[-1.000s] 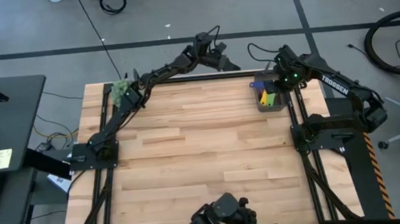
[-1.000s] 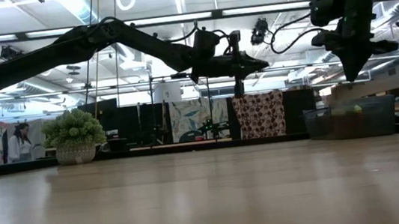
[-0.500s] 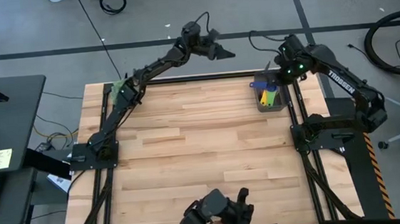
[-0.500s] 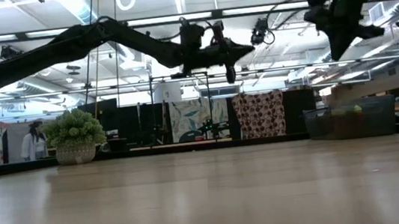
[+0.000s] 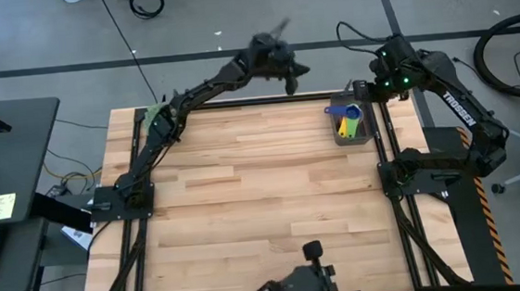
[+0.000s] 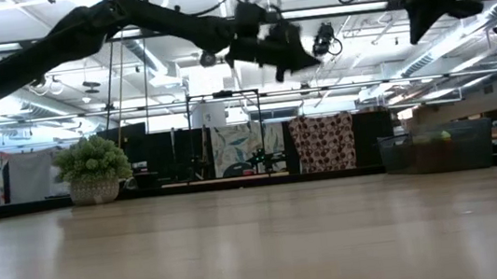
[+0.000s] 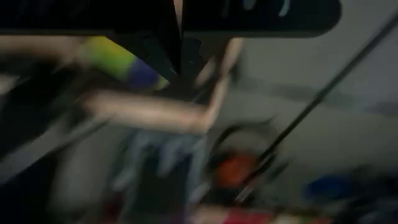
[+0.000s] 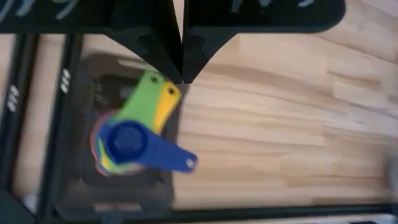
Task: Nest measuring cups in basket
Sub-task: Stack the purple measuring cup on top of the green measuring cup in the black bin
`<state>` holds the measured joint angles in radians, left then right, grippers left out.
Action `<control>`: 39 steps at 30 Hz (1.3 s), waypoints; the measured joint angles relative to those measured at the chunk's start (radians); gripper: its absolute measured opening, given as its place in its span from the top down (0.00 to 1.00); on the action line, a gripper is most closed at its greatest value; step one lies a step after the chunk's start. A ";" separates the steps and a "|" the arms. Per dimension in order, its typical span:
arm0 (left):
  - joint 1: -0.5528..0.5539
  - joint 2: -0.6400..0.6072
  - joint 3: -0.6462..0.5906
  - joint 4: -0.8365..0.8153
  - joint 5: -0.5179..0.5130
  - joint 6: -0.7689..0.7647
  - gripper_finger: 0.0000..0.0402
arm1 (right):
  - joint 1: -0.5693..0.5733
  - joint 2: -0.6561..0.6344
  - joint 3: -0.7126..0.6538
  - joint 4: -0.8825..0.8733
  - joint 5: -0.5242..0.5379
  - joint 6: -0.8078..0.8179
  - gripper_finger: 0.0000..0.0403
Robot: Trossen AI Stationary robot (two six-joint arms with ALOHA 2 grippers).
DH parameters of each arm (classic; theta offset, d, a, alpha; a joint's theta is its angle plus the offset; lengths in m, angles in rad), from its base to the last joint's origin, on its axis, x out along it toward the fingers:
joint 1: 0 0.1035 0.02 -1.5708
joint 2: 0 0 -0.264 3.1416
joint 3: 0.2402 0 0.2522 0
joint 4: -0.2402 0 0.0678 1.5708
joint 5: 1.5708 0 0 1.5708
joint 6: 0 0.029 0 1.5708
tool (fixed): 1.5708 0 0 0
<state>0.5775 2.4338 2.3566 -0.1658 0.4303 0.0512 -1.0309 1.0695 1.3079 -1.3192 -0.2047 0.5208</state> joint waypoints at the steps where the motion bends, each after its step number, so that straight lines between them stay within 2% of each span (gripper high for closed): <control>1: -0.009 0.004 -0.002 -0.050 -0.077 0.059 1.00 | 0.002 0.002 0.000 -0.018 0.011 0.011 0.97; 3: -0.027 0.008 -0.012 -0.103 -0.189 0.166 0.99 | 0.010 0.006 -0.014 -0.031 0.052 0.048 0.97; 5: -0.039 0.011 -0.014 -0.120 -0.232 0.232 0.99 | 0.016 0.008 -0.047 -0.031 0.067 0.086 0.97; 9: -0.052 0.023 -0.016 -0.112 -0.235 0.244 0.99 | 0.016 0.010 -0.134 0.008 0.048 0.090 0.98; 14: -0.054 0.045 -0.014 -0.080 -0.206 0.221 0.99 | 0.016 0.011 -0.257 0.147 0.015 0.089 0.98; 20: -0.054 0.086 -0.018 -0.097 -0.142 0.115 0.99 | 0.016 0.016 -0.385 0.445 0.002 0.081 0.98; 26: -0.053 0.083 -0.016 -0.096 -0.144 0.085 0.99 | 0.017 0.093 -0.478 0.711 0.052 0.068 0.98; 31: -0.048 0.083 -0.016 -0.104 -0.131 0.013 0.98 | 0.018 0.229 -0.487 0.777 0.131 0.023 0.98; 39: -0.048 0.083 -0.016 -0.104 -0.088 0.004 0.98 | 0.047 0.354 -0.397 0.897 0.153 -0.072 0.98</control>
<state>0.5293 2.5172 2.3409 -0.2693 0.3425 0.0555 -0.9841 1.4236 0.9109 -0.4221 -0.0519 0.4493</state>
